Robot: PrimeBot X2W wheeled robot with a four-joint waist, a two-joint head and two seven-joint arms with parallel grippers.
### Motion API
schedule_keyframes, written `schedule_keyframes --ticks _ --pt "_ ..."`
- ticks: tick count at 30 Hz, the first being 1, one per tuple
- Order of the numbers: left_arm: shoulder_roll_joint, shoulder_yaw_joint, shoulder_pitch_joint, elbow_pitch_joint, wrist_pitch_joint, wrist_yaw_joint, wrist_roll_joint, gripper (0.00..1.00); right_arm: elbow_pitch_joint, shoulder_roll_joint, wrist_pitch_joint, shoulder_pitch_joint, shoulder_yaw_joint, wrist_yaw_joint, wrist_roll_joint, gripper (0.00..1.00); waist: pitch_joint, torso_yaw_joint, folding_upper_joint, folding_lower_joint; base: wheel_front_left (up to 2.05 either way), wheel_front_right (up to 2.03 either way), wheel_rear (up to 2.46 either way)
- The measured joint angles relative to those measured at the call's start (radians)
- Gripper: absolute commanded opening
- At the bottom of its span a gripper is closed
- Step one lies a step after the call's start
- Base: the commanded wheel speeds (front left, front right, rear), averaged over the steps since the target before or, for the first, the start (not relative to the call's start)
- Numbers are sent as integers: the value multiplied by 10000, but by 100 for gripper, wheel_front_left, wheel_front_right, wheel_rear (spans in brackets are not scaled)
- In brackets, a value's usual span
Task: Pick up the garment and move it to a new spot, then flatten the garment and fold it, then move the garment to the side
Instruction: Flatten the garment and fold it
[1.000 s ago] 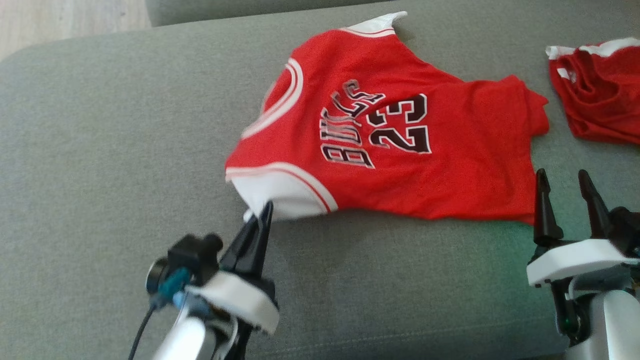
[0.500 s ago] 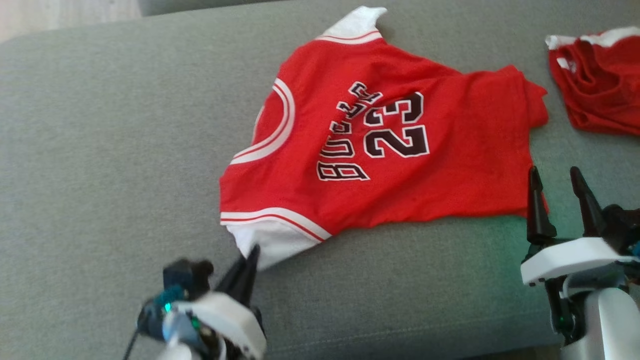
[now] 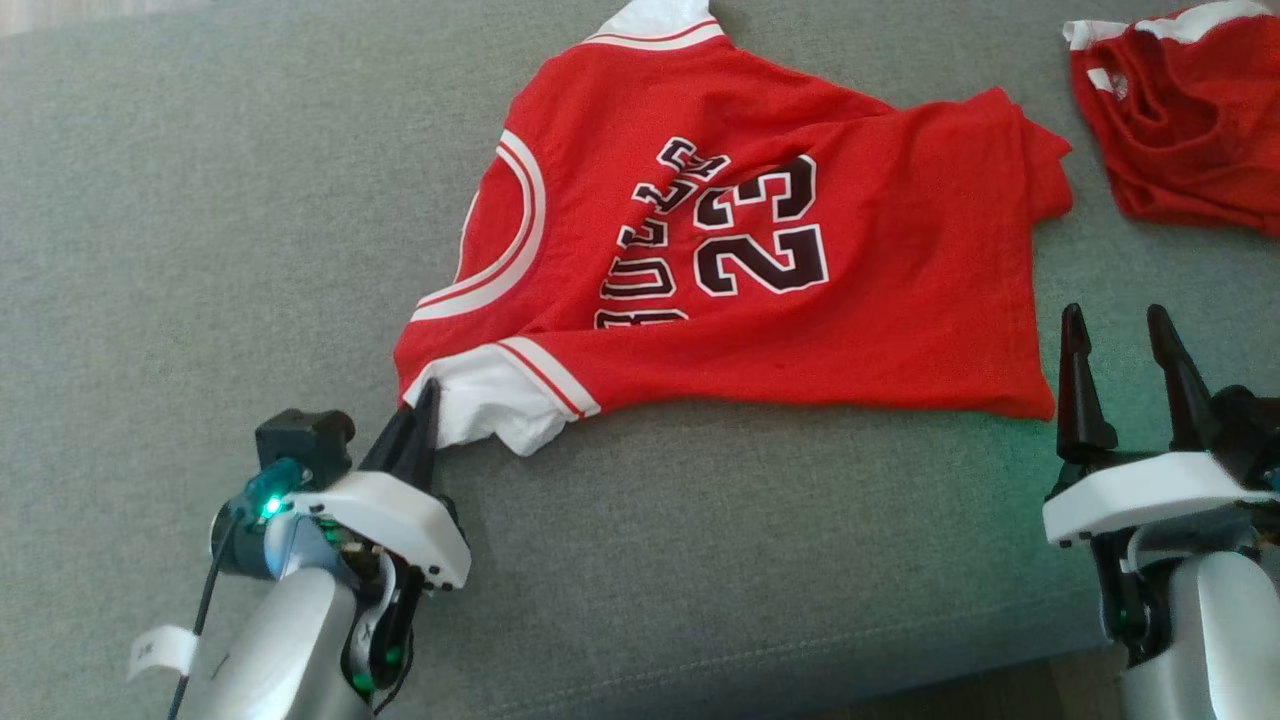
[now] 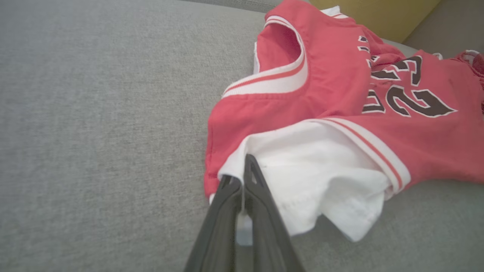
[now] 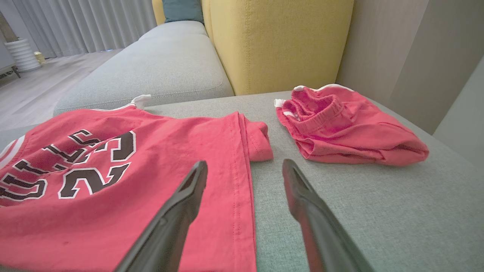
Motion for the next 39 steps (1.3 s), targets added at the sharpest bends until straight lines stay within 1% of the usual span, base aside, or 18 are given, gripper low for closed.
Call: schedule_keyframes --ticks 1,2,3,4,8,11,13,16,19,22,28,31,33,39 --pt "-12 4 -53 90 -73 -6 0 42 46 0 -48 0 -4 0 0 100 -15 17 0 0 0 0 0" --pt "-29 4 -90 144 -148 -10 0 62 77 0 -77 0 -6 0 0 100 -39 41 0 0 0 0 0" --pt "-54 -4 -100 148 -203 -15 0 87 107 0 -79 0 -8 0 -2 100 -74 71 0 0 0 0 0" --pt "-82 -21 -95 150 -251 -88 0 100 130 0 -84 0 -10 0 -2 100 -116 102 0 0 0 0 0" --pt "-111 -150 -28 10 -433 -98 0 100 219 0 -86 7 -44 0 -2 100 -362 250 0 0 0 0 0" --pt "-58 -150 226 -487 -495 -79 0 100 221 0 -84 33 -52 0 -2 100 -584 373 0 0 0 0 0" --pt "75 -130 424 -830 -472 -59 0 100 221 0 -79 36 -46 0 -2 100 -729 449 0 0 0 0 0" --pt "284 -13 520 -1191 -215 107 0 100 219 0 -69 42 -4 0 -2 100 -892 514 0 0 0 0 0" --pt "420 -46 409 -1218 167 109 17 100 211 0 -56 42 150 0 -2 100 -889 454 0 0 0 0 0" --pt "447 -245 135 -1032 523 92 84 100 176 0 -54 41 257 0 -2 100 -816 380 0 0 0 0 0" --pt "485 -466 -1288 -12 1074 -17 330 100 90 0 10 34 313 0 -2 100 -411 88 0 0 0 0 0" --pt "485 -614 -1833 506 1390 -226 383 100 86 0 8 20 318 0 -2 100 -183 -53 0 0 0 0 0" --pt "508 -756 -2069 846 1666 -359 510 100 86 0 6 12 320 0 -2 100 -53 -136 0 0 0 0 0" --pt "558 -959 -2378 1453 2163 -357 692 100 94 0 -71 -17 314 0 -2 100 137 -210 0 0 0 0 0"
